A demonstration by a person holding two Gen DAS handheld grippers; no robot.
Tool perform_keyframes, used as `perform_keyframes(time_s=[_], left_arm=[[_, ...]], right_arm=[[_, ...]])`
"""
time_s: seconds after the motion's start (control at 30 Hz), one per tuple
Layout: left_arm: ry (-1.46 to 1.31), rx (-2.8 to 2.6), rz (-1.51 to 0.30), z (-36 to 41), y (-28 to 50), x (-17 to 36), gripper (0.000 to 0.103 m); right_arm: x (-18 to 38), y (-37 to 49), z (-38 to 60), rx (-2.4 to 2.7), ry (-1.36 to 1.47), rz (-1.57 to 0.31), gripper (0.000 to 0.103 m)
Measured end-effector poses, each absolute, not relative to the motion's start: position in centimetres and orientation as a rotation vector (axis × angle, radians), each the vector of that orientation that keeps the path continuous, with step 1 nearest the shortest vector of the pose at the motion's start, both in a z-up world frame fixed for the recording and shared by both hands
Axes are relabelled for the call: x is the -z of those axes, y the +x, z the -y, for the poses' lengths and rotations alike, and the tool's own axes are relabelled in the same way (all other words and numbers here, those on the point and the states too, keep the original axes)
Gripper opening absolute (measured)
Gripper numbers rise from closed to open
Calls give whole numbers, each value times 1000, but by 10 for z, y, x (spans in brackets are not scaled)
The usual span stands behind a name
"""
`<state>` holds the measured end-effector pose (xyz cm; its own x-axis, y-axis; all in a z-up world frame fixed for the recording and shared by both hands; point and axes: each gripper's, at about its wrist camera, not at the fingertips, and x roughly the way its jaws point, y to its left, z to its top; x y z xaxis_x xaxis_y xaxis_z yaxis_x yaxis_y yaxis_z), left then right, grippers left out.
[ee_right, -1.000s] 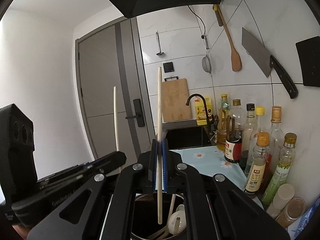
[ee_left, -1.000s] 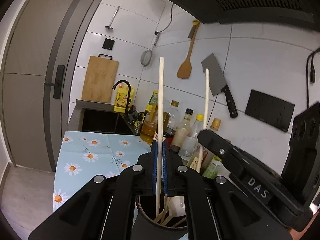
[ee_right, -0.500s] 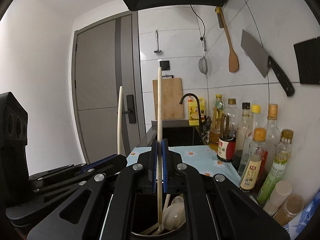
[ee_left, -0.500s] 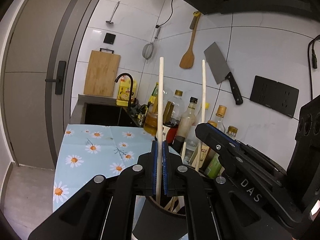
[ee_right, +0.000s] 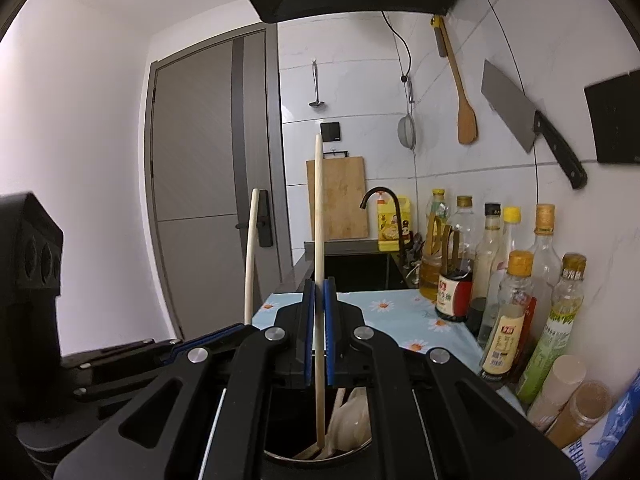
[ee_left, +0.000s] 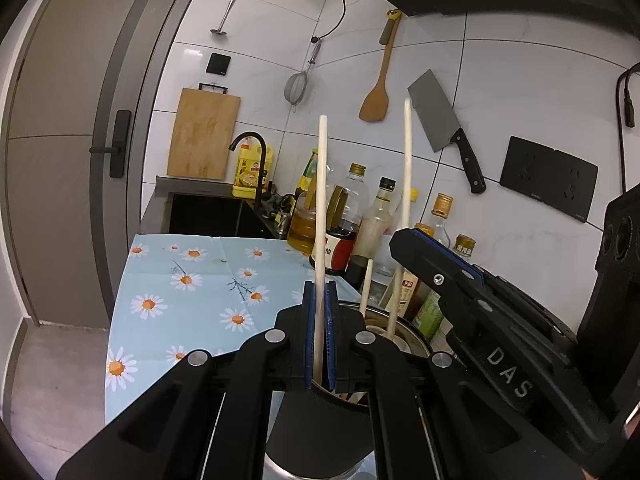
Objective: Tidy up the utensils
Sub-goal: 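Lower the chopsticks into the holder and open both tools, then move both open tools back down to the remaining chopsticks and spoon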
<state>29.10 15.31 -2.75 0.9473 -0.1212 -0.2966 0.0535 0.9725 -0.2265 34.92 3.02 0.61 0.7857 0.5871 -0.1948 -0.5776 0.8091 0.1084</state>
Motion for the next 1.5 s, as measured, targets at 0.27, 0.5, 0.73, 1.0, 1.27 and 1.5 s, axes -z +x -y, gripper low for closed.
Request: perform_keyframes(time_s=[0.27,0.5,0.73,1.0,1.27,1.5], left_arm=[[-236,72,-325,-157,286,29,5],[-242,57,-311,-158,273,23,13],[-222,65,-295,-152,240,5,13],[-193,100,-320,-140,198,-13,22],[-162,167,-395,-113,167,-18,22],[-107,238,-568,-81,157,7,22]], right_arm=[[-13,346,-22,-626,69,-246,18],[-20,341,-12,-632,90,-259,23],[-41,324,14,-662,115,-268,32],[-68,306,64,-658,187,-302,38],[-74,290,104,-666,253,-417,43],[-55,273,127,-698,240,-515,44]])
